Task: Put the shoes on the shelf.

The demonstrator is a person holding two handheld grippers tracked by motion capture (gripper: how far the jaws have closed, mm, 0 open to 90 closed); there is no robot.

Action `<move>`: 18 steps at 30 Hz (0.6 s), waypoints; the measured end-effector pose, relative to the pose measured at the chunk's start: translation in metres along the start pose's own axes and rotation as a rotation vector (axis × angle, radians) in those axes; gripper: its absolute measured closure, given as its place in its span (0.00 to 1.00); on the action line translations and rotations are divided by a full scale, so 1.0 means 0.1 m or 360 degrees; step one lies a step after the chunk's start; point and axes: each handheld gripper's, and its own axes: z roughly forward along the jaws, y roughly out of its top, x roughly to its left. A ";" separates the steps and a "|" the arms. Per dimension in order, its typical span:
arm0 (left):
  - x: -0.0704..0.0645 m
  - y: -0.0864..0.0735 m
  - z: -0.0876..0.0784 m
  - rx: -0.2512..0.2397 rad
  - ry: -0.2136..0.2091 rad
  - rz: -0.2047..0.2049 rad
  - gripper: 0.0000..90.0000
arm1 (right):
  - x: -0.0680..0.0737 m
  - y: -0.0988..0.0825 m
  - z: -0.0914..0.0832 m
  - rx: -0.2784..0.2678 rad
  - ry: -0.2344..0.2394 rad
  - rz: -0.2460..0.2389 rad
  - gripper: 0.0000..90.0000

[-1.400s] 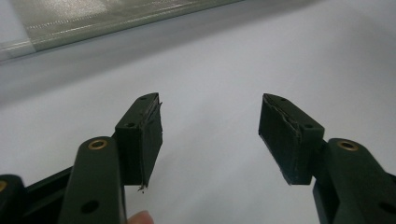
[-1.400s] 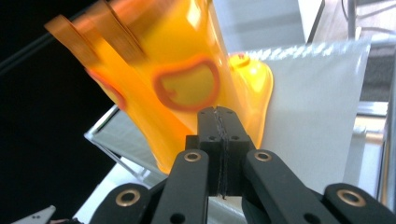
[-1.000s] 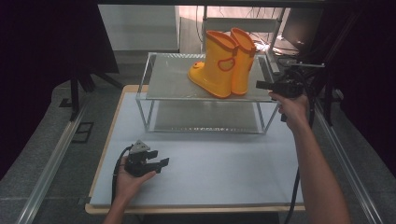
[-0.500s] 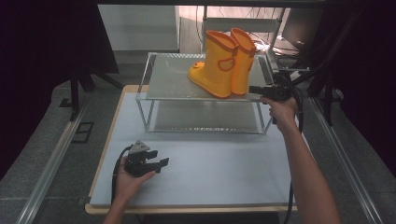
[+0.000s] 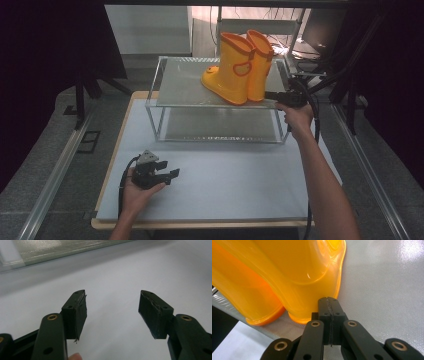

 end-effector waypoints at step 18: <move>-0.02 0.00 0.04 0.0020 -0.0008 0.0008 0.44 | 0.04 -0.01 0.00 0.0004 0.0095 0.0025 1.00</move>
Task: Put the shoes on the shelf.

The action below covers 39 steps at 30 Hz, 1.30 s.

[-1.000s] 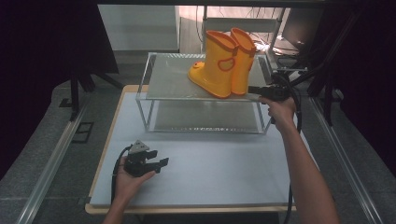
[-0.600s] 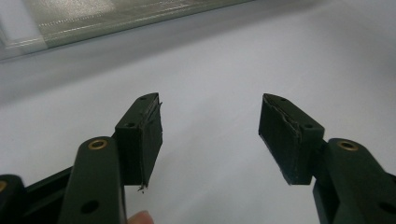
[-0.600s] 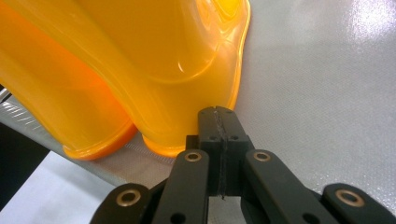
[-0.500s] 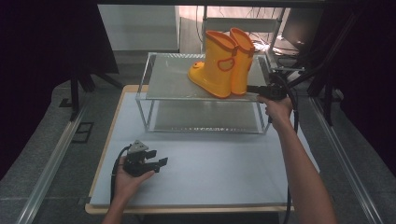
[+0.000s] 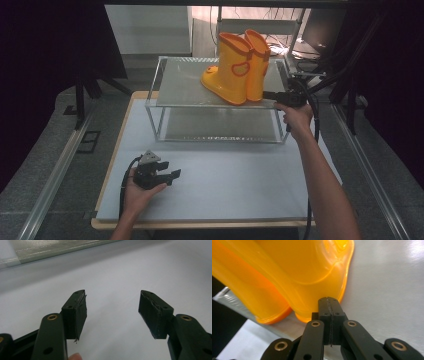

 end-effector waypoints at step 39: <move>-0.02 0.00 0.02 0.0010 -0.0006 0.0007 0.44 | 0.46 -0.07 0.34 0.0042 0.0240 -0.0089 1.00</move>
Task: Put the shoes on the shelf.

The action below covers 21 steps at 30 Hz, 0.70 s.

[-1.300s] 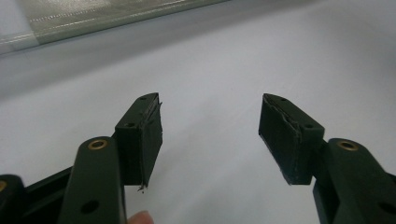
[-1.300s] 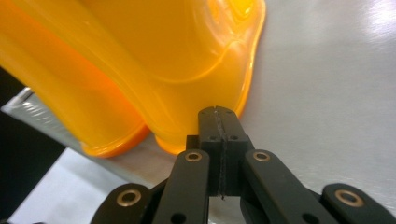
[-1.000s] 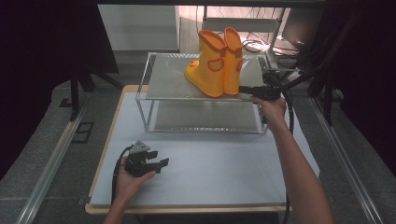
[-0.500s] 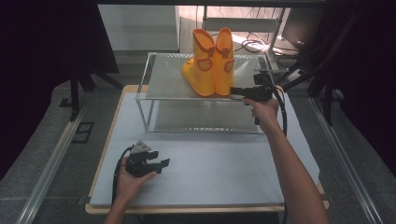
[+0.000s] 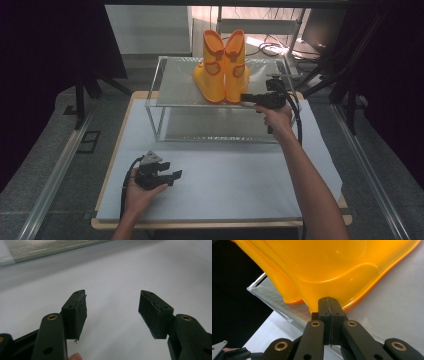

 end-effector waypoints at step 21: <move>0.00 0.00 0.00 -0.0001 -0.0001 0.0006 0.44 | 0.15 0.02 0.18 0.0022 0.0074 -0.0015 1.00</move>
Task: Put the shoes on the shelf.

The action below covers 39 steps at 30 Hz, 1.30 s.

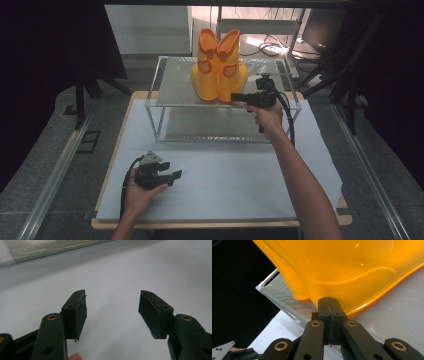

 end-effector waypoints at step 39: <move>0.04 0.00 -0.03 -0.0013 0.0002 -0.0016 0.44 | -0.03 0.07 0.13 0.0031 -0.0277 0.0003 1.00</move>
